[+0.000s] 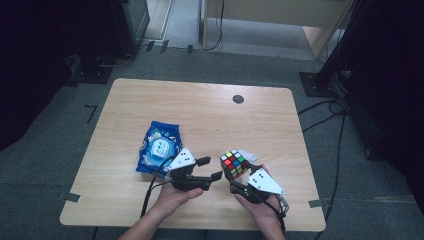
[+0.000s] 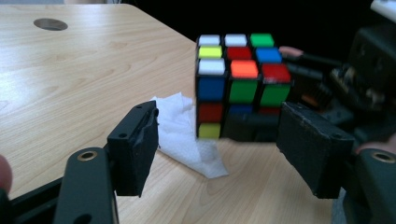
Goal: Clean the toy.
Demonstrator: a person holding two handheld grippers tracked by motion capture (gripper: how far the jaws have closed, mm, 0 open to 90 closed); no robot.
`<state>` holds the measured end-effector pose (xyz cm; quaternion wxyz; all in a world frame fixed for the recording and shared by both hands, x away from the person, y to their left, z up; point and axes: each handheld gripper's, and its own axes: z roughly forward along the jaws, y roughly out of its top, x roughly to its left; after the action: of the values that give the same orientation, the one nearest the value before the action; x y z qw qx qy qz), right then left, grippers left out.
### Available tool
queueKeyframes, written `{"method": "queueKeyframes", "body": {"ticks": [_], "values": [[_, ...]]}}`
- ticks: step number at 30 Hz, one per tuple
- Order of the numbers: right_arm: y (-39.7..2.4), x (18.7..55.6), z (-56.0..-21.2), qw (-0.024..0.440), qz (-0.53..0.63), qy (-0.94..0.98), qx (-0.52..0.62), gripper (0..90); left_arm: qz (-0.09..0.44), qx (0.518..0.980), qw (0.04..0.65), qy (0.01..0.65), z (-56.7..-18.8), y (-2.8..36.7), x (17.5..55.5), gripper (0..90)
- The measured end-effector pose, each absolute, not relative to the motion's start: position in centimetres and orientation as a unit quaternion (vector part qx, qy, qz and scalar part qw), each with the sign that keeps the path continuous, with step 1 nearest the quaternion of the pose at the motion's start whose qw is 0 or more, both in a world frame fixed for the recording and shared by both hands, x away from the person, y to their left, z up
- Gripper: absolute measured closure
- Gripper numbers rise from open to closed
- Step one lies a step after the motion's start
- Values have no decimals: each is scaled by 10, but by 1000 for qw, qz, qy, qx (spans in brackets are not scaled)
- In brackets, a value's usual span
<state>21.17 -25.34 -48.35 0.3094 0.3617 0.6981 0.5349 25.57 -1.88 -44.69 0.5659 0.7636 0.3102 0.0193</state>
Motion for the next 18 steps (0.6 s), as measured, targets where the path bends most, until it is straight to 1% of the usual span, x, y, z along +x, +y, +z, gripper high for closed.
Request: {"method": "queueKeyframes", "body": {"ticks": [2,3,9,11,13,15,18], "values": [[-243,210,-484,310,531,703,356,344,15,762,567,312,-446,-19,255,280],[-240,209,-484,311,530,705,353,345,13,761,569,312,-444,-19,255,255],[-224,205,-485,322,518,713,345,345,22,775,550,311,-438,-25,251,256],[-219,203,-484,329,517,714,339,345,30,785,535,311,-438,-28,251,272],[-217,201,-483,334,518,712,337,345,26,786,532,313,-438,-27,251,322],[-215,199,-482,340,518,710,336,345,21,786,532,314,-438,-26,252,330],[-215,198,-482,343,521,707,334,344,29,788,534,306,-436,-26,250,340]]}}
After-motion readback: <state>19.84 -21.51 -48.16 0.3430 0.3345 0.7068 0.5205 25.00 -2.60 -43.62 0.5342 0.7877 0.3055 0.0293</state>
